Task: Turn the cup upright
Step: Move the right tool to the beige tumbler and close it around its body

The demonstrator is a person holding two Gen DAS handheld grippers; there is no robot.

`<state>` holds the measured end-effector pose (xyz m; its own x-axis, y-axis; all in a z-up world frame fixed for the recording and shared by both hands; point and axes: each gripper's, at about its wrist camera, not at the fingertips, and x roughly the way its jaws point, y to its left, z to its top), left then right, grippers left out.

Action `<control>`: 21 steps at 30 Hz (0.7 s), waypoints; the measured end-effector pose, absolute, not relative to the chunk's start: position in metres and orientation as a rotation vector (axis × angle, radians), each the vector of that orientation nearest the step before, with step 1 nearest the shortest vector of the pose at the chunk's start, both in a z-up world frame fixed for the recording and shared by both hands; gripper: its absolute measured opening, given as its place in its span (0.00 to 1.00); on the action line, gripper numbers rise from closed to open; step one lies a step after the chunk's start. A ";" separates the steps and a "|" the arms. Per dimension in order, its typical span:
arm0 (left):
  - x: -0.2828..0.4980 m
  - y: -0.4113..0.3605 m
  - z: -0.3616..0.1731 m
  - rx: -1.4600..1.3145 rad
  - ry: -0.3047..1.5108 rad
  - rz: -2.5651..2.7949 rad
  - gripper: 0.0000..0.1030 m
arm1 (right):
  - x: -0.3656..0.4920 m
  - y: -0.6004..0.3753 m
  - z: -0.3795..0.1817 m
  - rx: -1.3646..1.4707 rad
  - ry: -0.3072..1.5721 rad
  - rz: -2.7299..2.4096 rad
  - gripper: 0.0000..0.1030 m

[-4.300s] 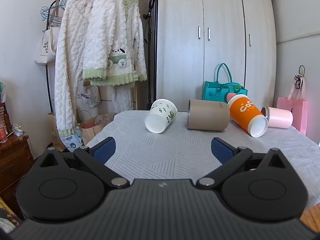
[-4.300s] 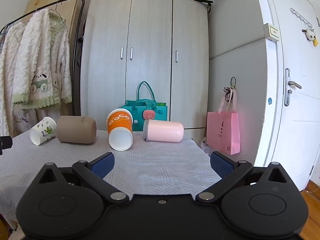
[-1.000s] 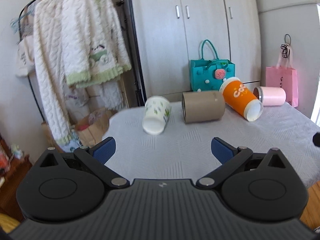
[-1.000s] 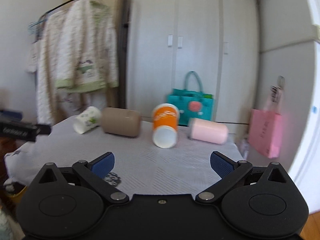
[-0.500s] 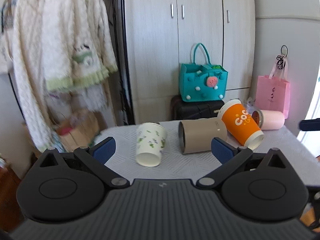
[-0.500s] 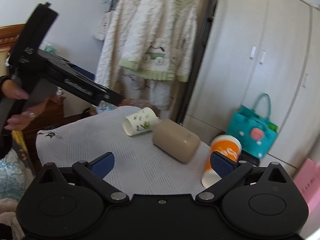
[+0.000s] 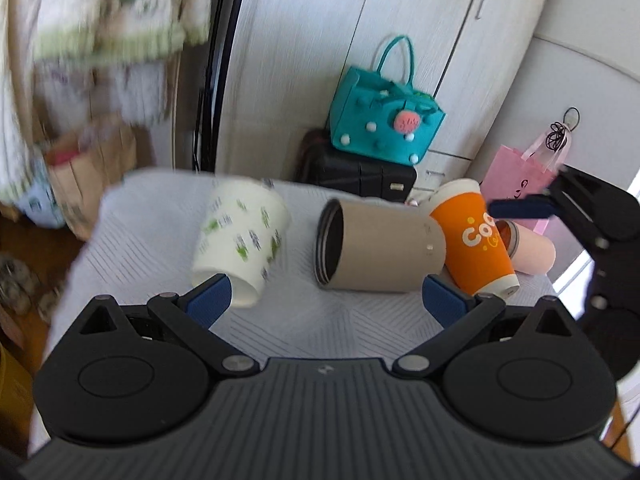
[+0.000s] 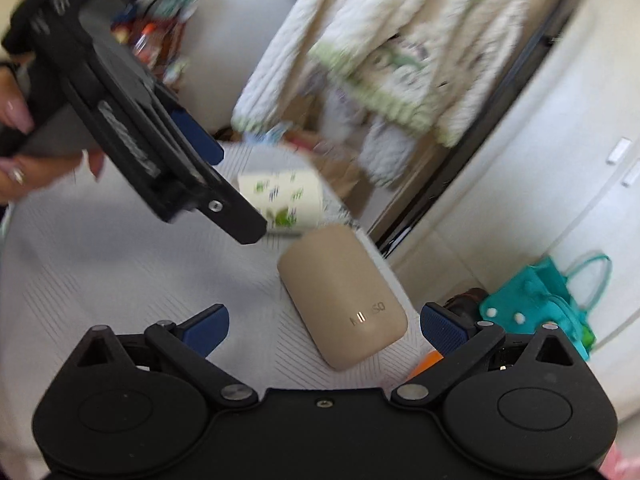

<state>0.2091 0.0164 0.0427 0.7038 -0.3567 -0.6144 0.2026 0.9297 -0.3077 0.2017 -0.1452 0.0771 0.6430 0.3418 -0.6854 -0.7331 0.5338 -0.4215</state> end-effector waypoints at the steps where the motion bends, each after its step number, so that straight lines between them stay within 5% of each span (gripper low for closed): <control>1: 0.212 0.015 0.039 -0.239 0.745 -0.318 1.00 | 0.210 -0.145 0.075 -0.786 0.597 0.703 1.00; 12: 0.228 0.017 0.016 -0.321 0.802 -0.310 1.00 | 0.249 -0.141 0.057 -0.936 0.606 0.869 1.00; 21: 0.234 0.024 0.012 -0.348 0.805 -0.307 1.00 | 0.311 -0.141 0.052 -0.782 0.793 0.921 1.00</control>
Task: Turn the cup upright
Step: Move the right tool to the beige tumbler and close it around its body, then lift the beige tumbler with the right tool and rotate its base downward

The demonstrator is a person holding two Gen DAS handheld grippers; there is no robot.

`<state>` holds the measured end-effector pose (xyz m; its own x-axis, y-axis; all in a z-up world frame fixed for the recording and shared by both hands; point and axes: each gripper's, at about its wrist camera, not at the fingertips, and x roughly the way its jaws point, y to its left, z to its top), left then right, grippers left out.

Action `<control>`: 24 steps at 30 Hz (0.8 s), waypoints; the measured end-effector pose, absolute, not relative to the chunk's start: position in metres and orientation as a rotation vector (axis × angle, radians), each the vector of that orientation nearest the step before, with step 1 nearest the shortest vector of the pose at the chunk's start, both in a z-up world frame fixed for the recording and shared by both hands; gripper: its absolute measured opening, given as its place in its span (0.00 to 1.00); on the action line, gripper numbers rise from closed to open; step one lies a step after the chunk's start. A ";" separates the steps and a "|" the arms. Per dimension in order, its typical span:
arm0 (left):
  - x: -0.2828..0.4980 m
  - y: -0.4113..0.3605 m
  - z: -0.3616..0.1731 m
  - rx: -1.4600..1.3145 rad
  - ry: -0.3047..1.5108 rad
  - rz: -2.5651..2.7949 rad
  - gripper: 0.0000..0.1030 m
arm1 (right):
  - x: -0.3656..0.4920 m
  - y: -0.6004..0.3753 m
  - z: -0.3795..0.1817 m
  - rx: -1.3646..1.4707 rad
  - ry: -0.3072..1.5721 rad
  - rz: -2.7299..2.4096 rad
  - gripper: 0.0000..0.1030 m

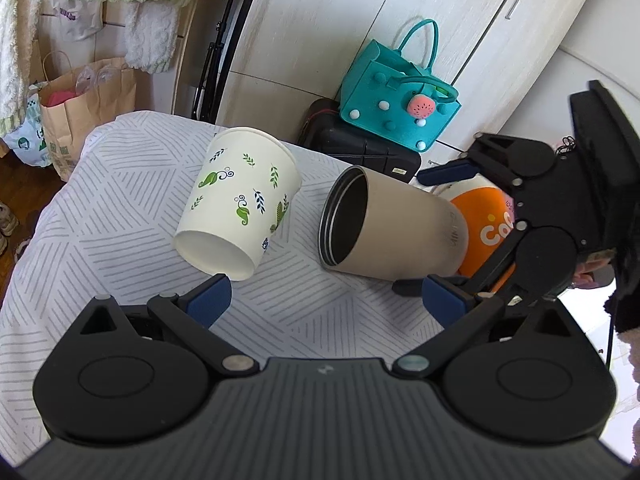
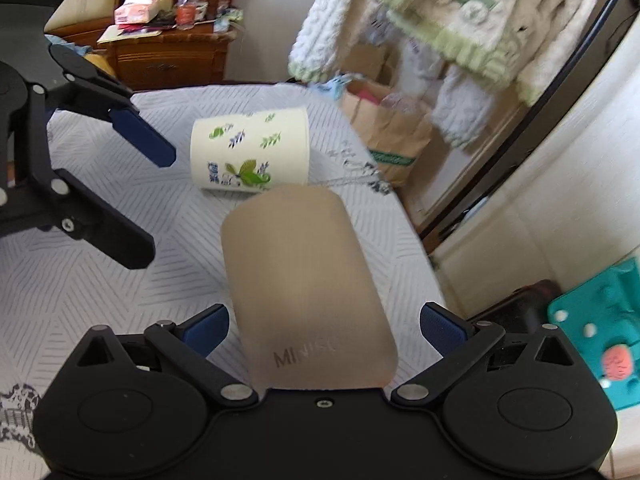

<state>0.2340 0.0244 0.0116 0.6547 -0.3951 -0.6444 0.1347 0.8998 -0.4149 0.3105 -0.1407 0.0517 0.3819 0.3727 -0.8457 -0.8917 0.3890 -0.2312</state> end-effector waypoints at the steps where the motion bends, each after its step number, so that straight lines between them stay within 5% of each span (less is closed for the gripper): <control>1: 0.234 0.024 0.011 -0.354 0.807 -0.308 1.00 | 0.313 -0.140 0.050 -0.776 0.808 0.941 1.00; 6: 0.237 0.026 0.005 -0.375 0.821 -0.321 1.00 | 0.313 -0.136 0.048 -0.742 0.822 0.961 0.85; 24: 0.185 0.032 0.022 -0.393 0.786 -0.392 1.00 | 0.254 -0.150 0.066 -0.333 1.001 0.732 0.85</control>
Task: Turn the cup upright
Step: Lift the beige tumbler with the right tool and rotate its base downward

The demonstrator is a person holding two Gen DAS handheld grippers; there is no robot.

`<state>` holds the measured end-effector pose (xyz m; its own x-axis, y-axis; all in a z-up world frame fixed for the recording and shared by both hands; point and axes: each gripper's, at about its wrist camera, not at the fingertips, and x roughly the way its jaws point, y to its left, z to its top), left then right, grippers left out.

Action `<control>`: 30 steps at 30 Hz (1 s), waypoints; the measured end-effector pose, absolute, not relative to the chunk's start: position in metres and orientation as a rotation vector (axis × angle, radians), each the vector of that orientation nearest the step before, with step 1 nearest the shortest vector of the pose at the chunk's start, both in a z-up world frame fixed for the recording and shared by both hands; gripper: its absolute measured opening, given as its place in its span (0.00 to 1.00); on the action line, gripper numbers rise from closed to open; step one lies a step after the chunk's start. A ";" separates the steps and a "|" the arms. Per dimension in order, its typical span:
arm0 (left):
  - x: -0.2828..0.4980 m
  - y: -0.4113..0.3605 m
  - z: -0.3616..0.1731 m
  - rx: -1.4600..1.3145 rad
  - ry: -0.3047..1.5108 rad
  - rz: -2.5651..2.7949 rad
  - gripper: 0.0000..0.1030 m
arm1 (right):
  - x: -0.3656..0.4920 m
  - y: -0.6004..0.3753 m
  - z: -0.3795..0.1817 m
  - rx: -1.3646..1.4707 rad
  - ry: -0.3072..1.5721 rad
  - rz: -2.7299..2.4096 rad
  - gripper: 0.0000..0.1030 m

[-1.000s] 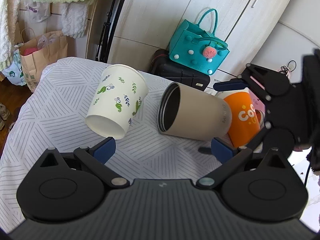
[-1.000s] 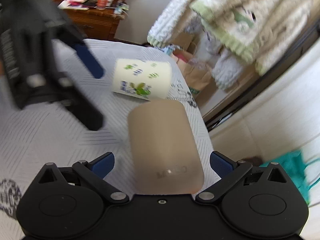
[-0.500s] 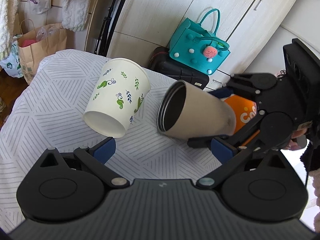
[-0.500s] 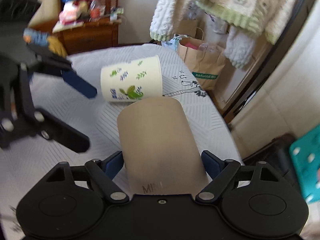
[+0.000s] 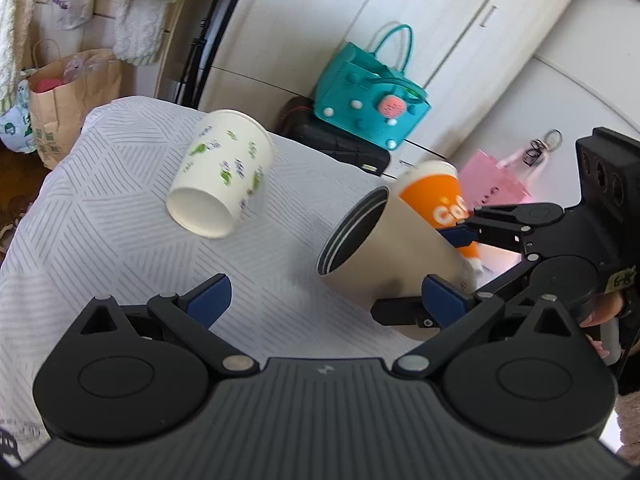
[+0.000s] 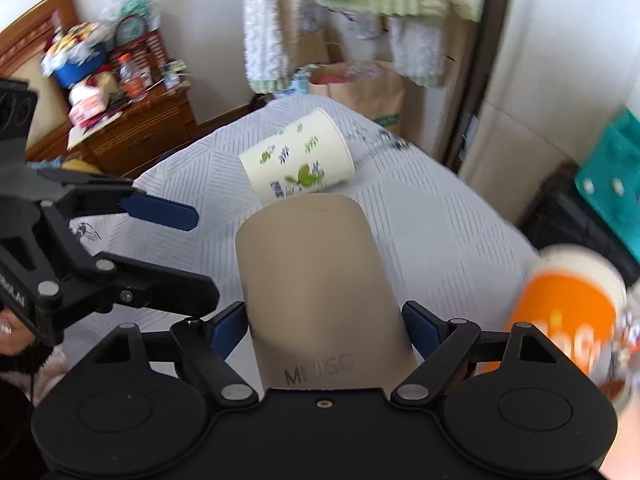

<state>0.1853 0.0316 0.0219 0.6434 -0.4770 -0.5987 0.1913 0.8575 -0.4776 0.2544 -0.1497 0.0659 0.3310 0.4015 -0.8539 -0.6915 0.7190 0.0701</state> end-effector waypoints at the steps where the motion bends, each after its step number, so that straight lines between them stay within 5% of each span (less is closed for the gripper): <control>1: 0.180 0.030 0.023 -0.388 0.784 -0.399 1.00 | 0.248 -0.154 0.067 -0.312 1.014 0.712 0.85; 14: 0.132 0.000 0.021 -0.396 0.853 -0.567 1.00 | 0.166 -0.207 0.059 -0.034 1.131 0.472 0.85; 30: 0.128 0.000 0.016 -0.407 0.871 -0.489 0.98 | 0.146 -0.200 0.043 -0.124 1.071 0.472 0.85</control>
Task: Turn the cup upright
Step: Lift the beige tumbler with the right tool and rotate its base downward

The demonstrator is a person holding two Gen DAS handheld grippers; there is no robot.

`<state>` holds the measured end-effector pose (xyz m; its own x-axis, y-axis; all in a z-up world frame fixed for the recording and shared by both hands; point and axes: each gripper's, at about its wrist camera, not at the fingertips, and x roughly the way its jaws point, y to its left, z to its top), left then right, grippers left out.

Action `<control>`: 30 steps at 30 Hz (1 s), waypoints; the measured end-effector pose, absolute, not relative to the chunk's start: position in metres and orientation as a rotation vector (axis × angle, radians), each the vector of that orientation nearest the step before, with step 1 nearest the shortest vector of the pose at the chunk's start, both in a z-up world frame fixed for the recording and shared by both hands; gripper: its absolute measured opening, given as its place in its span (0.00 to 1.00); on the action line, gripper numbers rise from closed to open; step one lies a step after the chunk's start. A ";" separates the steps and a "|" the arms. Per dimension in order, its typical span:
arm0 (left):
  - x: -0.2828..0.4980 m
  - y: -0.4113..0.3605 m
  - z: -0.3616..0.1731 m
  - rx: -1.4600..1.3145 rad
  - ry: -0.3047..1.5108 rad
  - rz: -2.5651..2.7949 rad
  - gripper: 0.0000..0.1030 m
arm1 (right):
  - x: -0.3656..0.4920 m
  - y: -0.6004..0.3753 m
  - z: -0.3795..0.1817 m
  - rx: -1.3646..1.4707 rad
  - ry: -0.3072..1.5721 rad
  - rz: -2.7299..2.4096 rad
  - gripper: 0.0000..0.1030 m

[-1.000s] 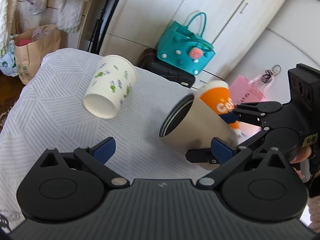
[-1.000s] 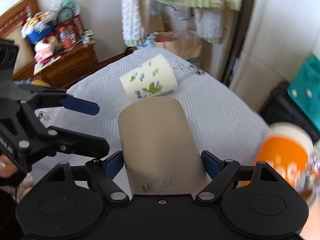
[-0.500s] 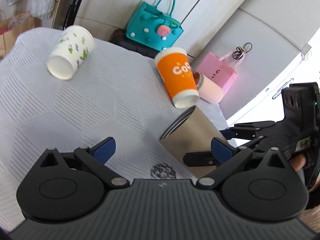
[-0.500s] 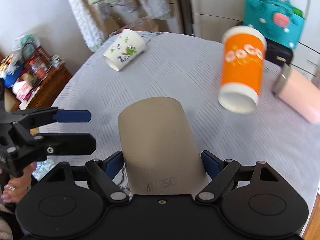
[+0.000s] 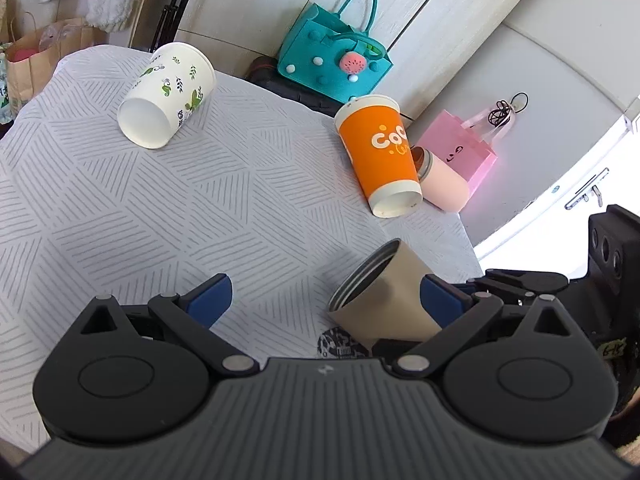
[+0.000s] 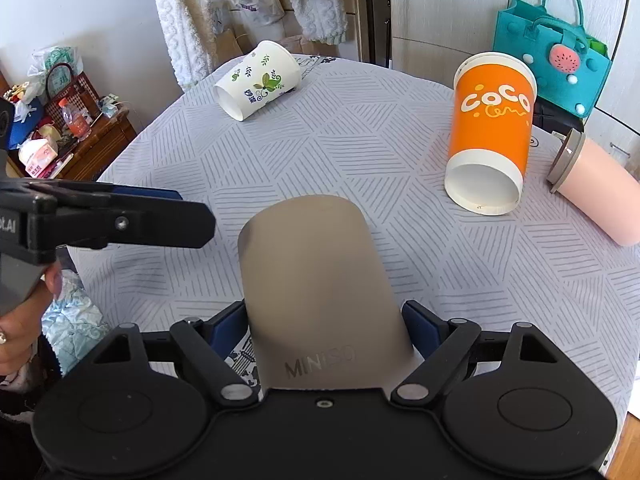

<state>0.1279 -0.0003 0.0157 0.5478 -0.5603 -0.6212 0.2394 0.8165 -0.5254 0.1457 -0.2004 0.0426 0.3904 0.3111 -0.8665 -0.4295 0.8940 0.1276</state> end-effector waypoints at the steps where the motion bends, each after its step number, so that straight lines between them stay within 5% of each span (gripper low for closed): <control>1: 0.126 -0.001 0.016 -0.410 0.879 -0.499 0.98 | 0.144 -0.201 0.043 -0.136 1.069 0.478 0.85; 7: 0.115 0.010 0.002 -0.571 0.910 -0.529 0.99 | 0.131 -0.205 0.060 -0.226 1.007 0.584 0.95; 25: 0.129 -0.029 -0.034 -0.703 1.005 -0.624 0.97 | 0.135 -0.194 0.064 -0.495 1.004 0.748 0.95; 30: 0.134 -0.039 -0.037 -0.707 0.998 -0.638 0.85 | 0.139 -0.195 0.059 -0.490 1.004 0.800 0.95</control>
<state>0.1340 -0.0395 -0.0371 0.4029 -0.7543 -0.5184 0.1541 0.6143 -0.7739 0.1387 -0.1954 0.0590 0.2977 0.3618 -0.8834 -0.7806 0.6250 -0.0071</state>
